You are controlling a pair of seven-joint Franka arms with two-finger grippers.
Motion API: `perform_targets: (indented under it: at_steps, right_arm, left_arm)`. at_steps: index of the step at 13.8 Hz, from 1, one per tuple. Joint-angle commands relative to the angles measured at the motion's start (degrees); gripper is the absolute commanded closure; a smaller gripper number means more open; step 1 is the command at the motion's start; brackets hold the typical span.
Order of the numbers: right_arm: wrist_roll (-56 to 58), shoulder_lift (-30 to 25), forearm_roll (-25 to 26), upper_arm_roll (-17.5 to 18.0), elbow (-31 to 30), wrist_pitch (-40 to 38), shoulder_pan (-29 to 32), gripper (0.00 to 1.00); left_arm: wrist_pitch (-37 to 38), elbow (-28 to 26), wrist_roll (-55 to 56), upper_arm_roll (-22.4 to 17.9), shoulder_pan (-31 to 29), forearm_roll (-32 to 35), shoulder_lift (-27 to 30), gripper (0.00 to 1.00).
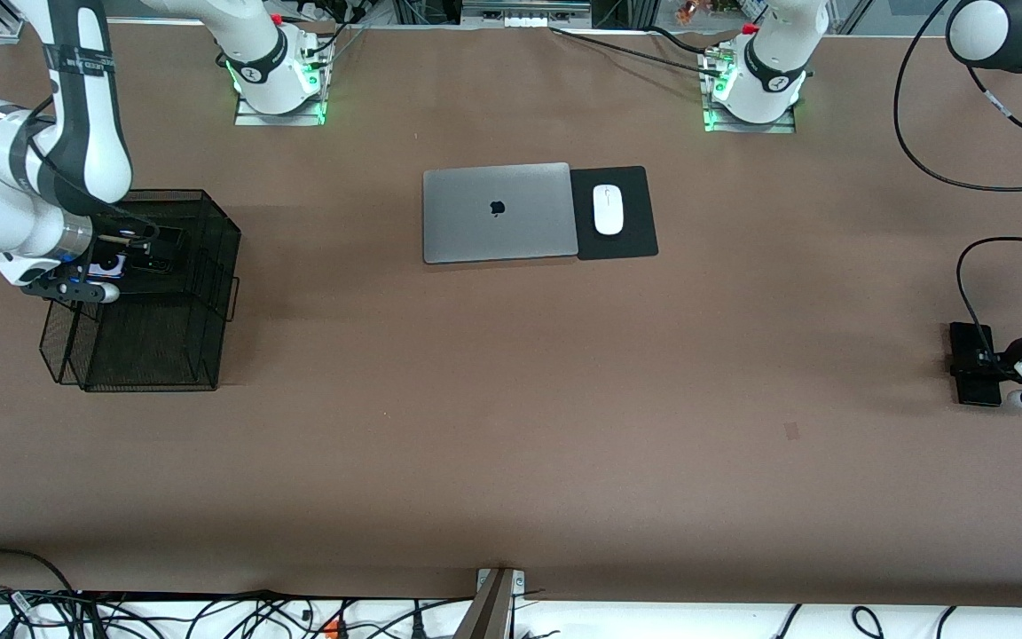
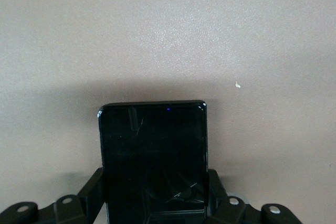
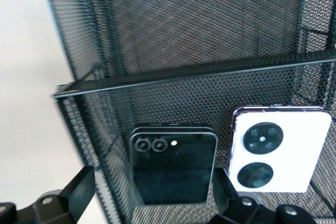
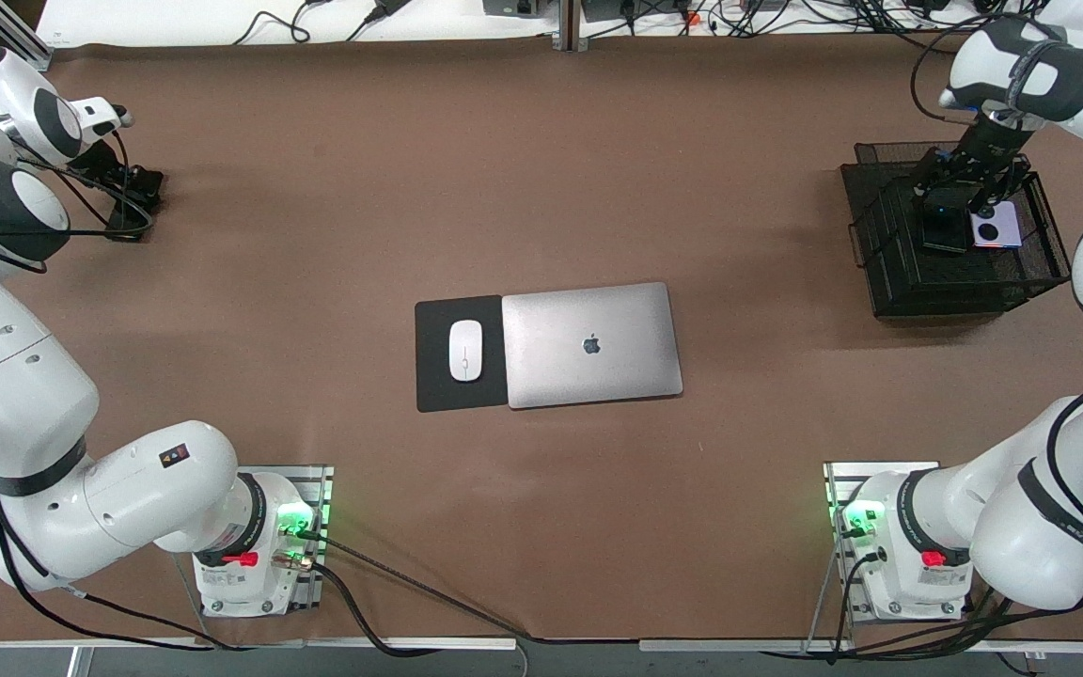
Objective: Place phones with both arms
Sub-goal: 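Lift the black slab phone with the left gripper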
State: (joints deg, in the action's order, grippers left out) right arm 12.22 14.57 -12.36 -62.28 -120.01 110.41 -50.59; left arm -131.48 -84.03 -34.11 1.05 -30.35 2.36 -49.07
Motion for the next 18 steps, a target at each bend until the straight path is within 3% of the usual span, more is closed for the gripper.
perform_targets:
  at_steps: [1,5,8,11,18]
  right_arm:
    - [-3.07,-1.31,0.32,-0.38,8.62,-9.12,-0.91,0.01]
    - [-5.45,0.19,-0.29,-0.12,18.04,-13.81,-1.18,0.01]
    - [-7.65,0.8,-0.82,0.93,21.74,-14.96,-1.27,0.01]
    - [-7.65,0.89,-0.82,1.11,22.8,-14.43,-1.18,0.01]
    - [-7.57,0.89,-1.52,1.11,22.8,-14.6,-1.18,0.01]
  left_arm:
    - [-0.27,-1.13,1.24,0.09,0.12,1.07,0.82,0.46]
    - [0.25,-0.52,2.64,0.0,1.43,1.07,1.17,0.48]
    - [4.89,1.75,3.26,0.18,2.23,1.07,1.87,0.49]
    - [6.94,3.08,3.35,0.71,2.66,1.07,2.58,0.49]
    - [7.02,6.06,12.12,0.62,12.4,0.89,3.46,0.5]
